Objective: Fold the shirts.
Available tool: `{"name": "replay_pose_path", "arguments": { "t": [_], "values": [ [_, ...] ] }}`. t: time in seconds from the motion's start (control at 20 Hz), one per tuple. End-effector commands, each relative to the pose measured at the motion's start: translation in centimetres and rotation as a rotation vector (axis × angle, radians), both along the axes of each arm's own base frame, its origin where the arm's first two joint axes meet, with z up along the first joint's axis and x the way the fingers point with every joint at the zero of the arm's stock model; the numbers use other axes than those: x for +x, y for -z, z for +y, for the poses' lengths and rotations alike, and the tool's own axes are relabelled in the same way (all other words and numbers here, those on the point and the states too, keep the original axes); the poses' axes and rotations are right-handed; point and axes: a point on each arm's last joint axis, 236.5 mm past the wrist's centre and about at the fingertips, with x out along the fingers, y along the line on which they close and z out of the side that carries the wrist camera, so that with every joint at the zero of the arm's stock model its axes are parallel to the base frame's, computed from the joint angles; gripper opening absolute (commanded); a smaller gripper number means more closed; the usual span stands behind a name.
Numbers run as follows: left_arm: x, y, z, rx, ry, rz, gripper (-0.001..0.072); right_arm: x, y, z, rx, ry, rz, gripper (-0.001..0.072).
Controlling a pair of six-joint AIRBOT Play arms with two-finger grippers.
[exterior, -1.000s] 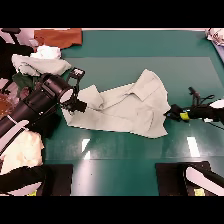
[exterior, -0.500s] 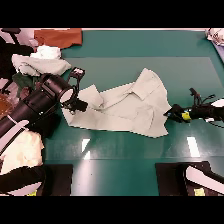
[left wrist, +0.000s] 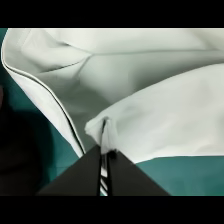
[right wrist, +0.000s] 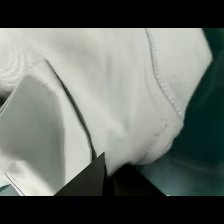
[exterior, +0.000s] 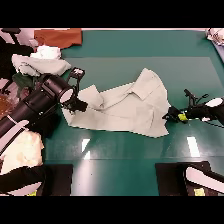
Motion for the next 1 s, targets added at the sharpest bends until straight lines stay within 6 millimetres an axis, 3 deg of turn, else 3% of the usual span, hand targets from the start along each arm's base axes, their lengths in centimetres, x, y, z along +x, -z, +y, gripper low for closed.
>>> {"name": "replay_pose_path", "arguments": {
  "t": [0.0, 0.15, 0.3, 0.4, 0.5, 0.55, 0.65, 0.7, 0.75, 0.85, 0.9, 0.95],
  "values": [
    [-0.3, 0.0, -0.1, -0.009, -0.003, 0.013, 0.0025, 0.9, -2.0, -1.7, -0.111, -0.014, -0.112, 0.0015],
    [-0.8, -0.5, -1.7, -0.092, 0.002, 0.014, 0.0025, 0.7, -4.1, -2.1, -0.16, -0.035, -0.185, 0.0013],
    [-2.2, -4.0, -3.7, -0.256, 0.014, -0.026, 0.0025, 0.6, -7.5, -1.5, -0.17, -0.047, -0.287, 0.0012],
    [-4.0, -7.2, -2.6, -0.297, 0.014, -0.065, 0.0025, 0.1, -11.2, 0.1, -0.127, -0.045, -0.385, 0.001],
    [-6.2, -11.6, -1.3, -0.398, -0.019, -0.147, 0.0024, -0.8, -17.8, 1.9, -0.116, -0.064, -0.576, 0.0009],
    [-7.2, -14.0, -0.8, -0.466, -0.031, -0.208, 0.0024, -1.3, -23.1, 2.3, -0.182, -0.08, -0.757, 0.0009],
    [-8.3, -20.1, 0.2, -0.641, -0.045, -0.395, 0.0024, -3.7, -35.2, 1.0, -0.412, -0.027, -1.163, 0.0008],
    [-8.6, -24.3, 0.6, -0.752, -0.049, -0.517, 0.0024, -6.0, -41.4, -0.2, -0.545, 0.027, -1.346, 0.0009],
    [-9.0, -28.7, 0.9, -0.853, -0.03, -0.634, 0.0024, -8.3, -46.0, -1.1, -0.65, 0.07, -1.467, 0.0008],
    [-10.9, -38.5, 1.7, -1.043, 0.032, -0.849, 0.0024, -11.2, -51.6, -1.7, -0.776, 0.085, -1.551, 0.0008],
    [-12.2, -43.0, 2.2, -1.135, 0.064, -0.937, 0.0023, -11.7, -53.1, -1.3, -0.784, 0.055, -1.543, 0.0008],
    [-13.2, -46.1, 2.7, -1.19, 0.083, -0.996, 0.0023, -11.7, -54.1, -0.8, -0.77, 0.025, -1.53, 0.0008]
  ]
}}
